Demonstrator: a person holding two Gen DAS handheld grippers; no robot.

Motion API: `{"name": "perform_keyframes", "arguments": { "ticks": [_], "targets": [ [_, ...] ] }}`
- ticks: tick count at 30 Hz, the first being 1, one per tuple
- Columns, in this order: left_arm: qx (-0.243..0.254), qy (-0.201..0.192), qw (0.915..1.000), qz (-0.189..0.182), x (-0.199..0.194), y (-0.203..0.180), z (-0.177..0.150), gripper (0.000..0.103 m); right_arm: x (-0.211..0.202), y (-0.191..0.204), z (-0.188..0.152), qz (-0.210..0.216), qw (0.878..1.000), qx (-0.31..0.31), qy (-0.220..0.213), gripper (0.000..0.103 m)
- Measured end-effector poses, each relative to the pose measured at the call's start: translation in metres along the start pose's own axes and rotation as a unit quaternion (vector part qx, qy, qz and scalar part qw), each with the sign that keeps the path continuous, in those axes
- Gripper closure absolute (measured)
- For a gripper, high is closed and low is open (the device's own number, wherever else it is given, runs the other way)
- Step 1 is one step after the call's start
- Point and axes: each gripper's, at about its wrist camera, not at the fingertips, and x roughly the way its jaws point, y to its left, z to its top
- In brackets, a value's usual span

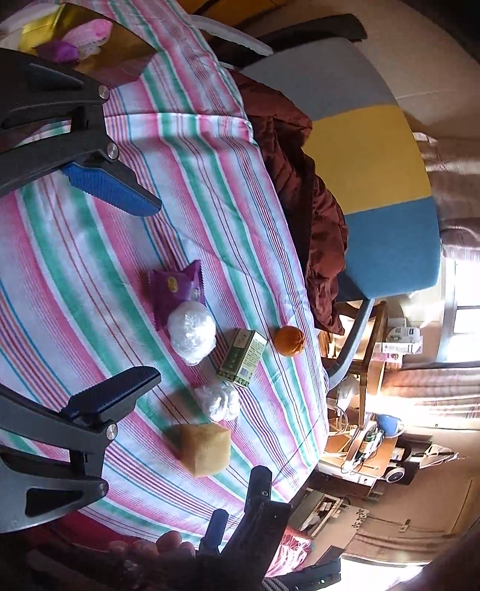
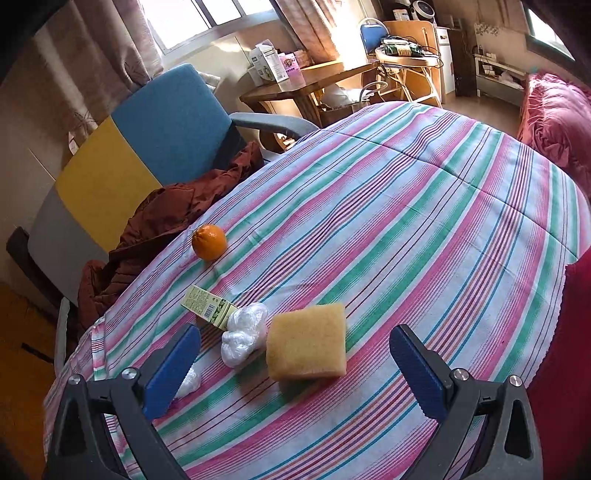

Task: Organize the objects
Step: 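Grasp the white plastic bag ball with the left gripper, then hold the white bag with the left gripper while the right grasps the purple candy packet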

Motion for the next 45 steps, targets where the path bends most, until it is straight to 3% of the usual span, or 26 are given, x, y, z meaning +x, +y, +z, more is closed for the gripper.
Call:
{"name": "perform_keyframes", "arguments": {
  "ticks": [11,13,14,16,23,28,33,38,45],
  "targets": [
    [0.092,0.029,0.9953,0.004,0.080,-0.037,0.029,0.021,0.003,0.004,-0.001,0.019,1.000,-0.005,0.009,0.000],
    [0.109,0.043,0.9930,0.007,0.095,-0.042,0.027,0.054,0.003,0.005,-0.001,0.019,1.000,-0.009,0.009,0.000],
    [0.115,0.058,0.9917,0.004,0.101,-0.043,0.024,0.064,0.003,0.006,-0.001,0.019,1.000,-0.011,0.008,0.000],
    [0.104,0.051,0.9933,-0.005,0.096,-0.040,0.019,0.069,0.005,0.006,-0.001,0.019,1.000,-0.012,0.011,0.000],
    [0.038,0.008,0.9988,-0.029,0.026,-0.021,-0.016,0.070,0.006,0.010,-0.003,0.022,0.999,-0.024,0.013,0.000],
    [-0.018,0.014,0.9994,-0.024,-0.007,0.000,-0.057,0.070,0.007,0.026,-0.009,0.037,0.997,-0.060,0.020,0.000],
    [-0.047,0.039,0.9980,-0.017,-0.009,0.015,-0.098,0.070,0.015,0.058,-0.026,0.058,0.987,-0.144,0.048,0.000],
    [-0.041,0.030,0.9984,-0.025,-0.002,0.011,-0.113,0.069,0.019,0.088,-0.049,0.056,0.970,-0.231,0.058,0.000],
    [-0.046,0.023,0.9981,-0.034,0.008,0.013,-0.122,0.069,0.026,0.099,-0.062,0.042,0.960,-0.270,0.066,0.000]
  ]
}}
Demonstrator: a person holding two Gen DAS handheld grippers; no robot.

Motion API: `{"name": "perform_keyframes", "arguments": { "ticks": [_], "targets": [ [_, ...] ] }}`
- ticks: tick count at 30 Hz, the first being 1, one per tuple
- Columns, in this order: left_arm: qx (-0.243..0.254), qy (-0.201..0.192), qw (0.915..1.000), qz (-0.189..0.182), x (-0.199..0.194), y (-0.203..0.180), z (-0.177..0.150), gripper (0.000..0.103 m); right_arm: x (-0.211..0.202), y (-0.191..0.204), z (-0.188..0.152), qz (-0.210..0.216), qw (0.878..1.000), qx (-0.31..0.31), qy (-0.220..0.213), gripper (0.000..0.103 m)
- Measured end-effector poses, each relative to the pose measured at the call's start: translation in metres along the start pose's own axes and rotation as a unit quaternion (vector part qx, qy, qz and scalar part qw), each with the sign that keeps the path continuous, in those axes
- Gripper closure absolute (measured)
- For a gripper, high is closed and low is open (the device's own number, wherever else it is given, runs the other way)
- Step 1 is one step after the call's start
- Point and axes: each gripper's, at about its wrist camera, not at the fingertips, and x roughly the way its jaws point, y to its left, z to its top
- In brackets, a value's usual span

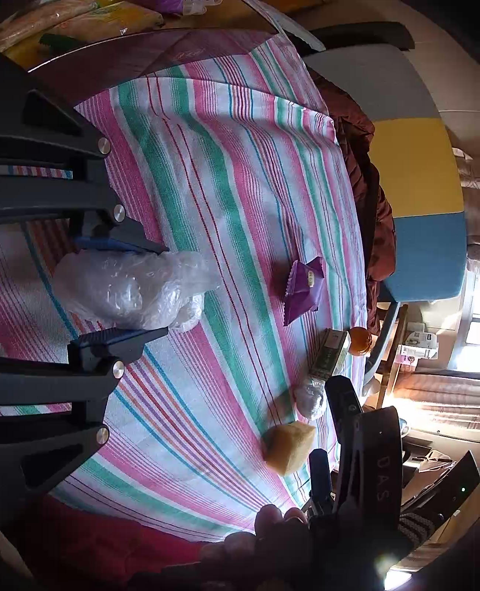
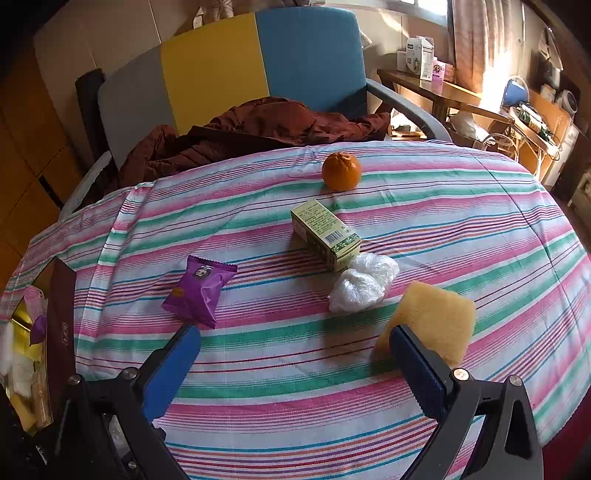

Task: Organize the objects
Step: 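Hold the white bag with the left gripper while the right grasps the purple candy packet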

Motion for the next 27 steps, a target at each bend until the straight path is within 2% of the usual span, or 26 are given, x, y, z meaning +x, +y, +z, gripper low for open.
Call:
{"name": "perform_keyframes", "arguments": {
  "ticks": [6,18,24,27],
  "targets": [
    [0.024,-0.031,0.9992,0.010,0.000,-0.006,-0.009,0.069,0.007,0.003,0.000,-0.009,1.000,-0.011,0.010,0.000],
    [0.017,-0.041,0.9990,0.006,-0.001,-0.002,-0.010,0.068,0.017,0.010,-0.002,-0.023,0.999,-0.034,0.026,0.000],
    [0.015,-0.043,0.9990,0.002,-0.001,-0.001,-0.010,0.068,0.016,0.013,0.000,0.015,0.999,-0.012,0.045,0.001],
    [0.011,-0.043,0.9990,-0.002,-0.002,-0.001,-0.011,0.068,0.017,0.030,0.008,0.027,0.998,-0.030,0.051,0.001]
  ]
}}
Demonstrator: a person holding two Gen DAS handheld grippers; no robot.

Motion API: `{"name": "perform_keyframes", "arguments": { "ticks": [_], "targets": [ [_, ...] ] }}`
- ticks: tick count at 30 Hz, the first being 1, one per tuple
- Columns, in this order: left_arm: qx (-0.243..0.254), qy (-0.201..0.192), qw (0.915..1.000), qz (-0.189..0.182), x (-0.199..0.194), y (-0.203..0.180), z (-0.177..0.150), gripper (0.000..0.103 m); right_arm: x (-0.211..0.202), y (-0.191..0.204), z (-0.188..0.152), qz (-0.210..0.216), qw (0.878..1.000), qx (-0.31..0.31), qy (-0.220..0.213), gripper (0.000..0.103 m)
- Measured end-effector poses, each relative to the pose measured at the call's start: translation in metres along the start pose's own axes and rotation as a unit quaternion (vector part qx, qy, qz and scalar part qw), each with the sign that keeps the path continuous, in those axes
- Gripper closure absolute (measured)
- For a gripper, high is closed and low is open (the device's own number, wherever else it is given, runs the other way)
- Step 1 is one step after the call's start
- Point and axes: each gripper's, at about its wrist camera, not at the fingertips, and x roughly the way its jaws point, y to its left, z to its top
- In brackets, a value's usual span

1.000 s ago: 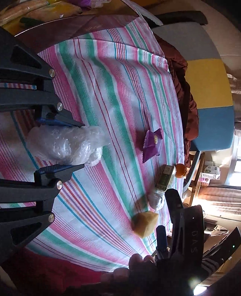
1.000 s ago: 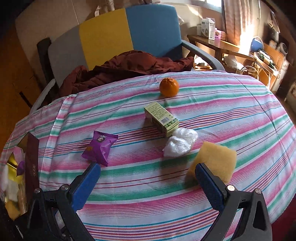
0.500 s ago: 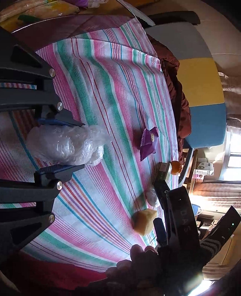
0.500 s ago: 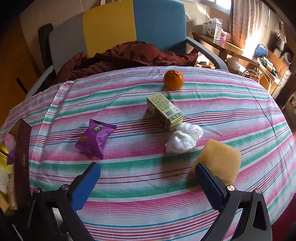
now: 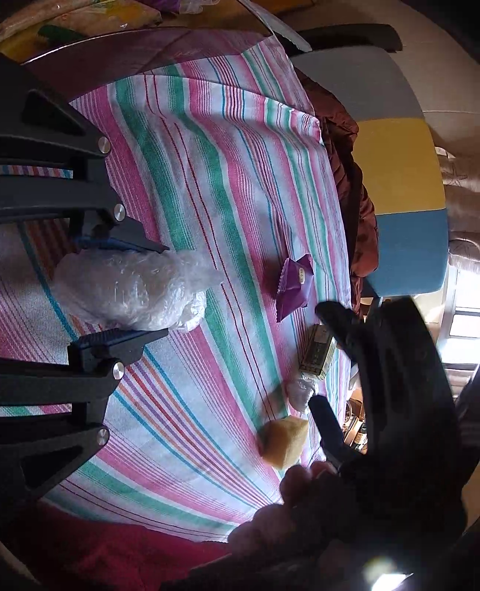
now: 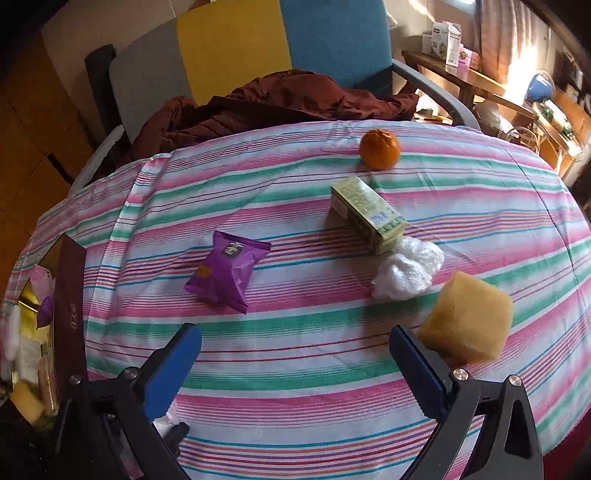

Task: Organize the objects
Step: 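Hold the white bag with the left gripper while the right grasps the purple candy packet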

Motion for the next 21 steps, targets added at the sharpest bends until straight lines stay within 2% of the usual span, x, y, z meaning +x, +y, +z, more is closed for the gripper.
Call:
{"name": "perform_keyframes", "arguments": {
  "ticks": [4,9,11,12,13,15,21],
  "targets": [
    [-0.001,0.000,1.0000,-0.001,0.000,0.000,0.001,0.068,0.019,0.022,0.025,0.026,0.999,-0.013,0.027,0.009],
    [-0.001,-0.002,1.0000,-0.002,0.000,-0.001,0.001,0.068,0.060,0.036,0.053,0.014,0.998,-0.011,0.057,0.016],
    [0.000,-0.003,1.0000,-0.002,-0.001,-0.002,0.001,0.068,0.076,0.038,0.059,-0.012,0.998,-0.020,0.066,0.031],
    [-0.001,-0.003,1.0000,-0.003,-0.001,-0.002,0.001,0.068,0.085,0.038,0.058,-0.025,0.996,-0.025,0.081,0.057],
    [-0.002,-0.003,1.0000,-0.004,-0.001,-0.001,0.001,0.068,0.089,0.037,0.055,-0.026,0.995,-0.028,0.088,0.062],
    [-0.003,-0.003,1.0000,-0.005,-0.001,-0.001,0.001,0.068,0.081,0.038,0.050,-0.022,0.995,-0.043,0.085,0.066],
    [-0.015,0.001,0.9997,-0.021,-0.002,0.004,0.002,0.069,0.028,0.034,0.012,-0.007,0.996,-0.077,0.050,0.066]
  ]
}}
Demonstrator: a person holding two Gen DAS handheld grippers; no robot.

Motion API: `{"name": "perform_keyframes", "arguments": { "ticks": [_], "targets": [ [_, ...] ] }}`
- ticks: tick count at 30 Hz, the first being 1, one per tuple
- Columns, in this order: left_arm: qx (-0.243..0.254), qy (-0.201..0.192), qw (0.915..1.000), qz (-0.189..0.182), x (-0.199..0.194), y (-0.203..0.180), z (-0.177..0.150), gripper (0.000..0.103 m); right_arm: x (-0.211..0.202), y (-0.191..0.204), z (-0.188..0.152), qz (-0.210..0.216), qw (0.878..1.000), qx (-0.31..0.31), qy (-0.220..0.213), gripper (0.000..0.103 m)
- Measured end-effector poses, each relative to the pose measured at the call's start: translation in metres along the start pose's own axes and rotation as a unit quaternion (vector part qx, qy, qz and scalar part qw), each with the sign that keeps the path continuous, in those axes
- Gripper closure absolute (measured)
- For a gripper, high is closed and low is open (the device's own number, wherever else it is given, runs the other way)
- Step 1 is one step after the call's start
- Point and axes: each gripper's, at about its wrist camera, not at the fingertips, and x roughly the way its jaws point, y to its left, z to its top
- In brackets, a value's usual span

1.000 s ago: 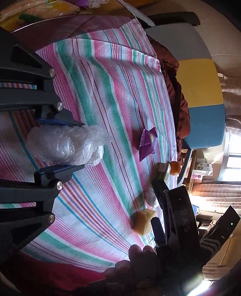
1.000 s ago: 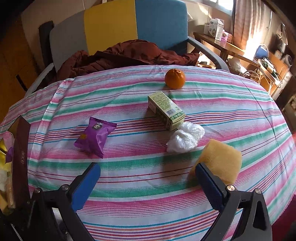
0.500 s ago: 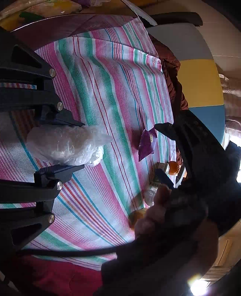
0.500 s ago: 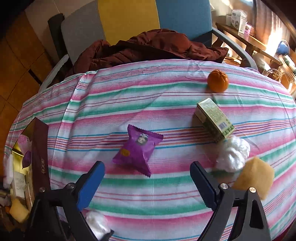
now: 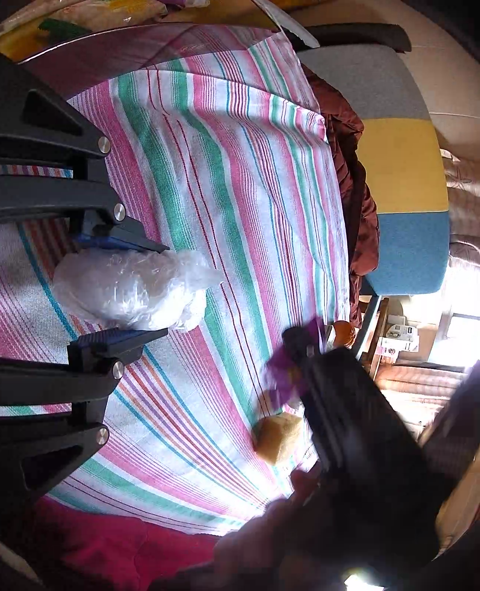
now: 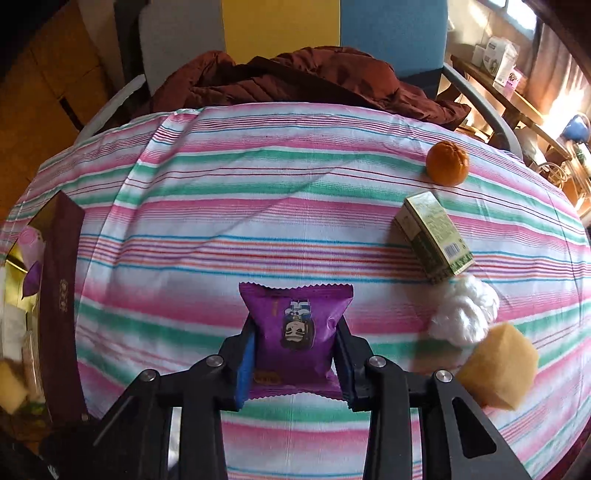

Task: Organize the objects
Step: 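Hold the white bag with the left gripper while the right grasps the purple candy packet, then carry the white bag and candy packet into the gold tray and release both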

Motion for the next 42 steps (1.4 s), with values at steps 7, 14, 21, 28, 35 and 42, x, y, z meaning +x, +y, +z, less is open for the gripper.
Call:
{"name": "perform_keyframes", "arguments": {
  "ticks": [7,14,21,28,35,42],
  "targets": [
    [-0.037,0.007,0.9984,-0.042,-0.020,0.008,0.013,0.070,-0.049,-0.022,-0.044,0.011,0.998,0.044,-0.051,0.066],
    [-0.031,-0.035,0.9980,-0.042,-0.079,0.002,0.019,0.070,-0.069,-0.022,-0.069,0.030,0.995,0.063,-0.073,0.066],
    [-0.087,-0.056,0.9944,0.018,-0.120,0.053,0.017,0.070,-0.074,0.017,-0.073,0.070,0.993,0.036,-0.083,0.066],
    [-0.186,-0.062,0.9760,0.096,-0.151,0.141,0.011,0.070,-0.080,0.100,-0.054,0.119,0.988,-0.041,-0.092,0.066],
    [-0.252,-0.057,0.9525,0.161,-0.162,0.223,0.011,0.057,-0.074,0.191,-0.025,0.151,0.977,-0.121,-0.088,0.066],
    [-0.306,-0.066,0.9337,0.173,-0.177,0.263,-0.003,0.034,-0.062,0.257,0.020,0.178,0.970,-0.128,-0.102,0.056]
  ]
}}
